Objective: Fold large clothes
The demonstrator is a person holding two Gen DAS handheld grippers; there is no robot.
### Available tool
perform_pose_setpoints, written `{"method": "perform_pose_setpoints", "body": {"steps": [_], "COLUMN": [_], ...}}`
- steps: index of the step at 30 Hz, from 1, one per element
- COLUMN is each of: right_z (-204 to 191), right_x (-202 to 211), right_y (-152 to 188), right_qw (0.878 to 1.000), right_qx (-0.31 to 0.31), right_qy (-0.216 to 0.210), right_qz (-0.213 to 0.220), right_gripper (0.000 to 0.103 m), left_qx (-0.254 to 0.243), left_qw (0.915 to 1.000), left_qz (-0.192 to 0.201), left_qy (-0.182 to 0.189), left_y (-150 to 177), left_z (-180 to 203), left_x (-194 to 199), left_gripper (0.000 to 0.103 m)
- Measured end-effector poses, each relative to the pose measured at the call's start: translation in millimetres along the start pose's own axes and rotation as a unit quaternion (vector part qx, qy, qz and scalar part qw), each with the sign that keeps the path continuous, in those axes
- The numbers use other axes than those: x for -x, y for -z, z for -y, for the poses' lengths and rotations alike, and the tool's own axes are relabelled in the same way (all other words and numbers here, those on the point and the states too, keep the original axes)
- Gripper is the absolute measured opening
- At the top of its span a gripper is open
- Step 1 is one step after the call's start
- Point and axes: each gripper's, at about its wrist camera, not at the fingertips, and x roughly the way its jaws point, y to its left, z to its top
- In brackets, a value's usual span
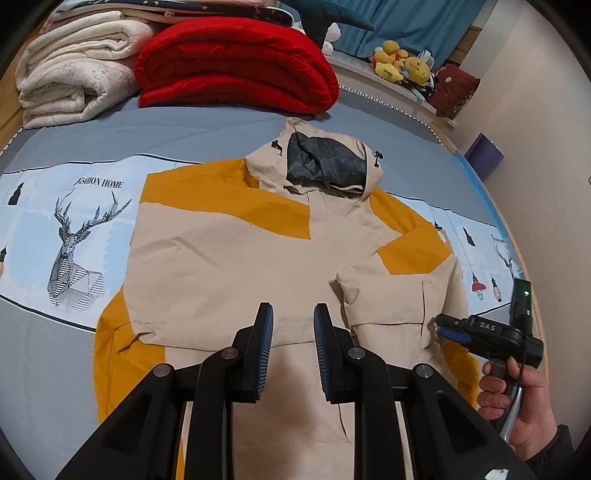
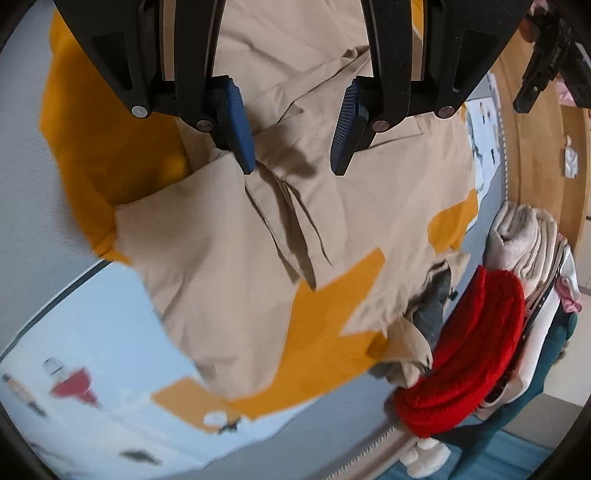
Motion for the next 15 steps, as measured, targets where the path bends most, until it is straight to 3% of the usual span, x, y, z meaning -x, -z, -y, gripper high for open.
{"method": "perform_pose_setpoints", "body": {"steps": [7,12,15], "right_z": [8.8,6.1,3.4], "right_x": [-24.0,-28.9,-27.3], "right_y": [0.6,1.6,3.7], "right_qw": [0.999,0.999,0.998], "right_qx": [-0.014,-0.016,-0.044], "right_qy": [0.035,0.023,-0.026], "right_qz": [-0.027,-0.040,-0.042], "right_gripper": [0.045,0.047,0.015], "left_qx": [-0.023,-0.037,-0.037], "left_qw": [0.9995,0.9990,0.9988], "left_qz": [-0.013,-0.016,-0.018], "left_qy": [0.015,0.019,0.026], "left_y": [5.7,8.3,9.2], "left_z": [11.8,17.4,18.2], "left_x": [-8.1,-14.4,-17.0], "left_gripper": [0.020,0.020,0.020]}}
